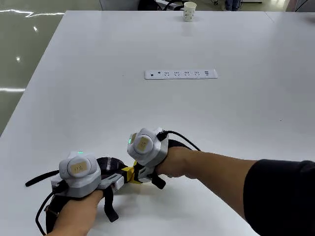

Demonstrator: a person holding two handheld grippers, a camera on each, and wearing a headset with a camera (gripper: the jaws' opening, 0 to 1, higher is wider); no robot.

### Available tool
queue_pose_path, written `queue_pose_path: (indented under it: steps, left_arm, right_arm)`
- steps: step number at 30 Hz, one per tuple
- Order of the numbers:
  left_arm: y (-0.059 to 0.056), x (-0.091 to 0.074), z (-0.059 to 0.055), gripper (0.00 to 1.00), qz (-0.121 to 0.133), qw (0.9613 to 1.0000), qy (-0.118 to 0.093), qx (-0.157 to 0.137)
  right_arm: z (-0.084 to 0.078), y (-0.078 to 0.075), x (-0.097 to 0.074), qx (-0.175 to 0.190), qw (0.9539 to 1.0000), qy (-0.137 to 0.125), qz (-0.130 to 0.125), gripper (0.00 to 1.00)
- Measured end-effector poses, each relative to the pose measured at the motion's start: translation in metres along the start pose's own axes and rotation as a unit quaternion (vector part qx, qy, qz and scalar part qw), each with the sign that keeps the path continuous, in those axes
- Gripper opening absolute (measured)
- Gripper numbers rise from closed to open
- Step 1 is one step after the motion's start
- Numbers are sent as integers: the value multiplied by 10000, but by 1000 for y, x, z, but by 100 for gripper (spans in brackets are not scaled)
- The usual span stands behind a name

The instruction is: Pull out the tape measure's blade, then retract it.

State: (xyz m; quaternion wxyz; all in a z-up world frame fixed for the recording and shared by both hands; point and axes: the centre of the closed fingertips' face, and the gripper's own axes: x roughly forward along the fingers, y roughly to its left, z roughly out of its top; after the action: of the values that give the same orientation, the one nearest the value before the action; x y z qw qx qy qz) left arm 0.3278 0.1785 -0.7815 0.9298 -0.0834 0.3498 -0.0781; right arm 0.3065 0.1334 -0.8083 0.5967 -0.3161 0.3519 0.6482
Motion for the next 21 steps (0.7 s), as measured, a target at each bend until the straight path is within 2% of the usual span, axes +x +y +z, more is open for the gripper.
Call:
queue_pose_path:
  steps: [11,15,21]
  left_arm:
    - [1,2,0,66,74,9999,129,-18]
    - [1,1,1,65,41,9999,121,58]
    - [0,-2,5,64,-89,9999,101,-4]
  right_arm:
    - [-1,-4,-1,-50,9998,-13,-210,15]
    - [-3,-4,-4,-24,9997,-36,-228,15]
    - [-7,-5,-12,-1,9994,-79,-327,15]
